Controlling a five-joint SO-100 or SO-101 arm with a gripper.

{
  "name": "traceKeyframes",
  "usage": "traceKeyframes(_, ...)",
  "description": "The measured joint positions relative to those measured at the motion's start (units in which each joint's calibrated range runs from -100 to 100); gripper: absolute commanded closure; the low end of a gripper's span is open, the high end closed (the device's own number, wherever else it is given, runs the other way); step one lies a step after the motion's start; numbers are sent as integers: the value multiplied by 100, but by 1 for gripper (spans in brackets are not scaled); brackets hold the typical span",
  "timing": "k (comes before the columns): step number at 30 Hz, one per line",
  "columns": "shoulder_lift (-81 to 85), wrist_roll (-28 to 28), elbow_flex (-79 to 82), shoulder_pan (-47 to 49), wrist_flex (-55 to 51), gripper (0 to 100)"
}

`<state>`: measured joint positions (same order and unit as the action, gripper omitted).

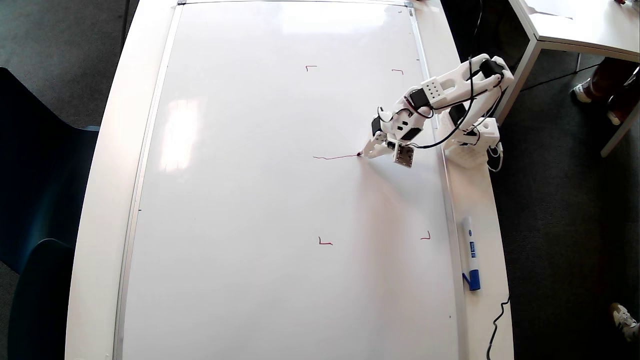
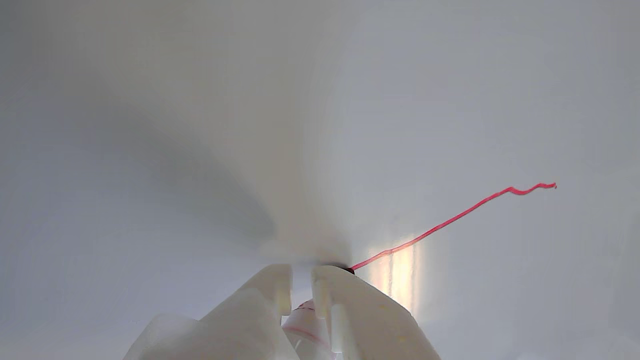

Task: Draw on a whiteboard a robot head using a pen attached to the gripper

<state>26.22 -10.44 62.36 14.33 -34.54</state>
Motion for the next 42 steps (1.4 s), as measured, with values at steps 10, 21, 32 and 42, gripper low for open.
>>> traceKeyframes(10,720,0,356,15,-1056,99)
traceKeyframes(21,974,0,466,23,-1385,99)
traceKeyframes(32,1194,306,585,-762,-1385,99)
traceKeyframes(42,1194,872,585,-1998,-1166,99)
